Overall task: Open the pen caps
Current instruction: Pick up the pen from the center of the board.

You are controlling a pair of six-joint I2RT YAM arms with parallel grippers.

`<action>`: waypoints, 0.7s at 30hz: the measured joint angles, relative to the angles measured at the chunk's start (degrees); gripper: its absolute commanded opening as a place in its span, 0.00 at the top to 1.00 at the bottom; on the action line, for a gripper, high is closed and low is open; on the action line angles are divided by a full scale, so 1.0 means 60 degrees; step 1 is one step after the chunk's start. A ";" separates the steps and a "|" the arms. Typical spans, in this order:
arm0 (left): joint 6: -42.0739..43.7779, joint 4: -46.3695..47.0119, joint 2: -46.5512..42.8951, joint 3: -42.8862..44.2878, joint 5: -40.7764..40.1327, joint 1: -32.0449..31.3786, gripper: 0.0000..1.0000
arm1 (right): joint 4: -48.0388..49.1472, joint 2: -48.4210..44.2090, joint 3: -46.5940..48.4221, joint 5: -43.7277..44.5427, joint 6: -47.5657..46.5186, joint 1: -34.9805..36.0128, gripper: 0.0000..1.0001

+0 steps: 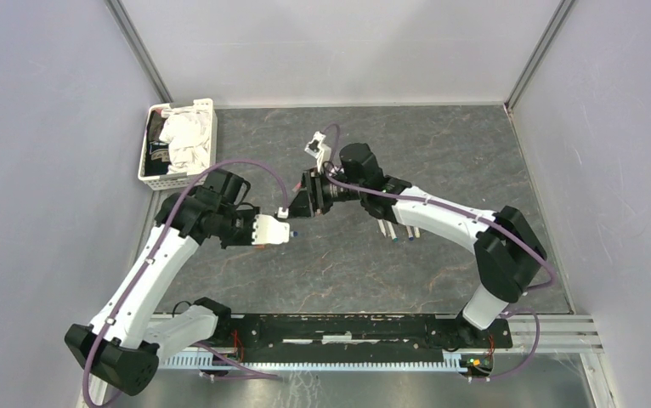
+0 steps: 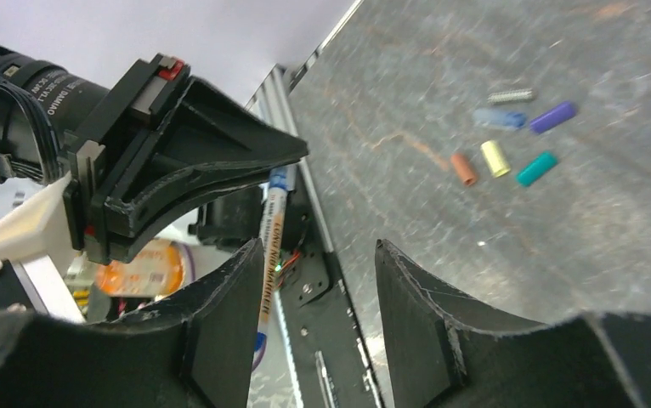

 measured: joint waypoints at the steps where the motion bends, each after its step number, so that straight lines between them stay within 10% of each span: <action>1: 0.0036 -0.0004 -0.0004 -0.0051 -0.0109 -0.0168 0.98 | 0.0036 0.0087 0.0000 -0.0182 0.0091 0.0069 0.45; 21: 0.0047 0.0197 0.0266 -0.0127 -0.0619 -0.0816 0.98 | 0.0062 0.1668 0.0958 -0.1446 0.0426 0.0987 0.69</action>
